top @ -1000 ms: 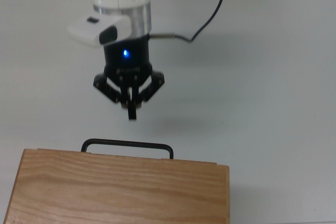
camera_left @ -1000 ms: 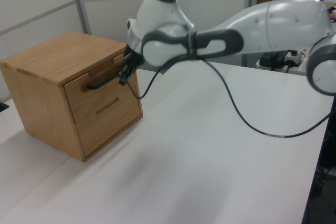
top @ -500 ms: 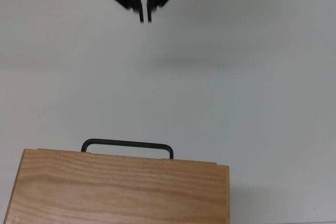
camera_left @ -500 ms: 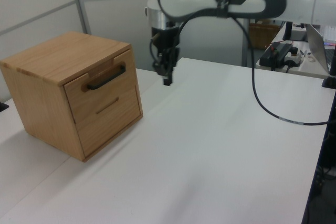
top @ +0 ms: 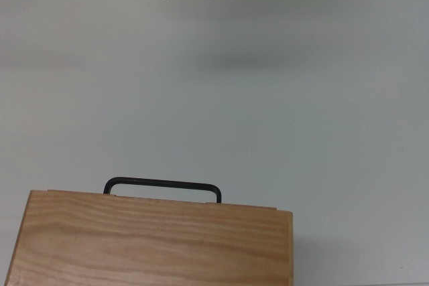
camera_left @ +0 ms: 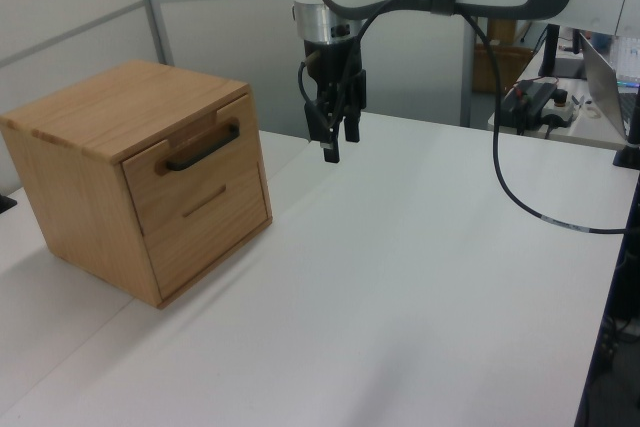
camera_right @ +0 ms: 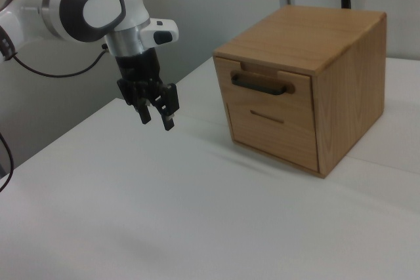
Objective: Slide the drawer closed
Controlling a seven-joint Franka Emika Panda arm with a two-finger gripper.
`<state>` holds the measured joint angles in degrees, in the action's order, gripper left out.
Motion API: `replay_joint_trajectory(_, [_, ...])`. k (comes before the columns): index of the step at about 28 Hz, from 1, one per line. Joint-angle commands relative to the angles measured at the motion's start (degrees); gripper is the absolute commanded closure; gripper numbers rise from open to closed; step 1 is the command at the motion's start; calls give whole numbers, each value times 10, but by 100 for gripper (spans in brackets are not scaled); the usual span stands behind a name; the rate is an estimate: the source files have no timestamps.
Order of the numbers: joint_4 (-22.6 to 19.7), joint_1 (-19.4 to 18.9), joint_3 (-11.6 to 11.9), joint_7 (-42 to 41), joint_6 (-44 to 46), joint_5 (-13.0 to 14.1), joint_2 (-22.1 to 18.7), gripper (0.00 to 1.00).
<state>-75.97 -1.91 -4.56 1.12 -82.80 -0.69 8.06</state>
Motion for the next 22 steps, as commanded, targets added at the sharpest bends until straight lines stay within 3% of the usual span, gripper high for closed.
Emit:
replay_joint_trajectory(1, [-7,2,3,19,55,-7,-26,0])
replay_joint_trajectory(9, [-7,2,-1,56,80,-10,-37,0])
replay_joint_trajectory(22, [-8,-3,-4,50,91,-27,-39,0])
